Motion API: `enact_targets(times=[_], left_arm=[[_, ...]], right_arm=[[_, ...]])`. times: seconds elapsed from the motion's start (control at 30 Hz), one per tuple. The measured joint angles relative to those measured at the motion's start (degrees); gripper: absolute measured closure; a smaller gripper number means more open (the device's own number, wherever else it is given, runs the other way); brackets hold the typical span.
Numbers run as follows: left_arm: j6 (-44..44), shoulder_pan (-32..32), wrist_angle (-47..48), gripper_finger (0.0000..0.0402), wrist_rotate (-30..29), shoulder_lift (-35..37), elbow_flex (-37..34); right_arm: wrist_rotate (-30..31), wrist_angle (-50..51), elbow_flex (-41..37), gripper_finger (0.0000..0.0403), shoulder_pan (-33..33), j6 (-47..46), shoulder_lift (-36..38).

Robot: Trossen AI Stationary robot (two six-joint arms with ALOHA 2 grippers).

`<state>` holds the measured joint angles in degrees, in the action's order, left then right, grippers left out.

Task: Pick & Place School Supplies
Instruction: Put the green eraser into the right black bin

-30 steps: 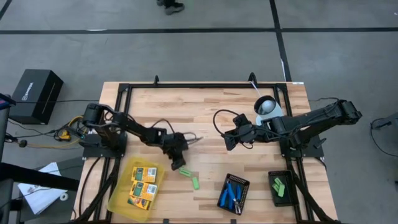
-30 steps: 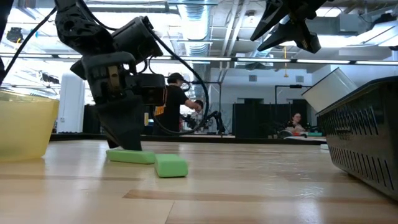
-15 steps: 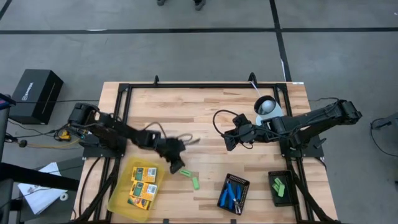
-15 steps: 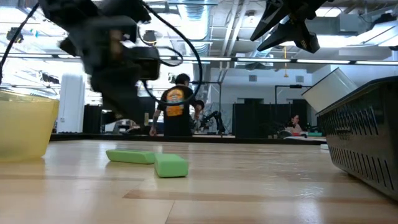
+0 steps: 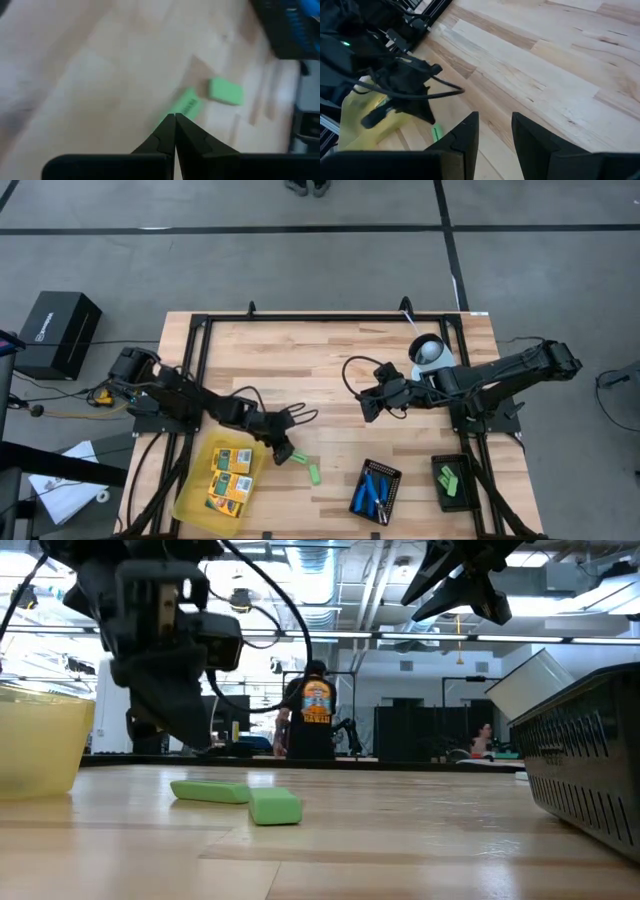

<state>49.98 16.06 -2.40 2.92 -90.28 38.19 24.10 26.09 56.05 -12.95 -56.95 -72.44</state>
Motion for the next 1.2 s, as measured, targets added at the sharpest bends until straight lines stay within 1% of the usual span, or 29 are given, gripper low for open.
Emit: enact_targets(times=[0.07, 0.27, 0.33, 0.5, 0.63, 0.73, 0.9, 1.2], left_arm=[[-0.1, -0.4, 1.2, 0.0401, 0.1, -0.4, 0.0], [-1.3, -1.0, 0.9, 0.0401, 3.3, -2.6, 0.0], [-1.8, -1.0, 0.4, 0.0401, 3.6, -2.7, 0.1], [-8.0, -2.8, -0.1, 0.0401, 4.6, -2.0, 3.3], [-11.5, -4.7, 0.5, 0.0401, 5.2, -2.3, 4.2], [-12.6, -5.6, 1.0, 0.0401, 8.2, -3.5, 4.2], [-15.4, -4.8, 1.0, 0.0401, 13.1, -5.9, 4.2], [-16.9, -4.4, 0.5, 0.0401, 15.3, -8.9, 4.3]], right_arm=[[0.0, -0.3, 0.0, 0.0294, 0.0, 0.0, 0.0], [0.0, -1.9, 0.0, 0.0294, 0.0, 0.0, 0.0], [0.0, -1.9, 0.0, 0.0294, 0.0, 0.0, 0.0], [0.0, -1.6, 0.0, 0.0294, 0.2, 0.2, 0.0], [0.0, -1.5, 0.0, 0.0294, 0.9, 0.2, 0.0], [-0.2, -1.5, 0.0, 0.0294, 1.4, 0.1, 0.0], [-1.3, -1.5, 0.0, 0.0294, 1.9, 0.4, 0.0], [-1.8, -1.4, 0.0, 0.0294, 2.3, 0.5, 0.0]])
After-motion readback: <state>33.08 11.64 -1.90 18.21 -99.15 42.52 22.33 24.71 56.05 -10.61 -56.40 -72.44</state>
